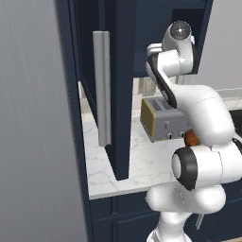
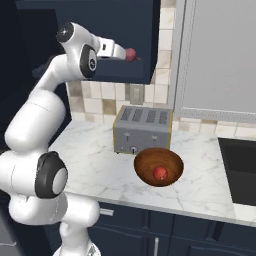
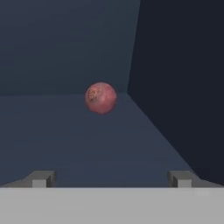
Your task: Pick the onions from the cabinet and place them in one bowl. Pick the garlic from the sink and place it in the other bowl.
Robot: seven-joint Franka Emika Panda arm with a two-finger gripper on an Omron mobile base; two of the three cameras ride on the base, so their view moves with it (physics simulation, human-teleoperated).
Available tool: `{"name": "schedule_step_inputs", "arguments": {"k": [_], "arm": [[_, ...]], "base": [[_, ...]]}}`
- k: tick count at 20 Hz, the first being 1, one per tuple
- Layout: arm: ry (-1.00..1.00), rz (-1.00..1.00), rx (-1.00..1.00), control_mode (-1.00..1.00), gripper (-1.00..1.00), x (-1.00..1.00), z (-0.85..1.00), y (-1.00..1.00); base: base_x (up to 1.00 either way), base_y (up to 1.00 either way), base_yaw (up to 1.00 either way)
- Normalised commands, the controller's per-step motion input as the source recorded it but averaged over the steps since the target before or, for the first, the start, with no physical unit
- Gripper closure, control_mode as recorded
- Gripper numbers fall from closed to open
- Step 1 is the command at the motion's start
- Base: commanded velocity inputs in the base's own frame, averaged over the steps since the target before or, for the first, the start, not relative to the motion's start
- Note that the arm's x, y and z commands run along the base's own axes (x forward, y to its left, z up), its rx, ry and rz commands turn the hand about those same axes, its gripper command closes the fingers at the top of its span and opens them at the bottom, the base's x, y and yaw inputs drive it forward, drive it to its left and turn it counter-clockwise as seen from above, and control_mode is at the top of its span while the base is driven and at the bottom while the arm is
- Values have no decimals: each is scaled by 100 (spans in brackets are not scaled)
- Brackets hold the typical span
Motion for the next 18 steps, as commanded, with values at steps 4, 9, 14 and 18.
{"name": "schedule_step_inputs", "arguments": {"k": [4,9,14,18], "arm": [[2,0,0,-100,-100,74,-6,-4],[1,0,0,-100,-100,69,-11,-12],[0,0,0,-100,-100,65,-17,-16],[0,0,0,-100,-100,63,-21,-12]], "base": [[0,0,0],[0,0,0],[0,0,0],[0,0,0]]}}
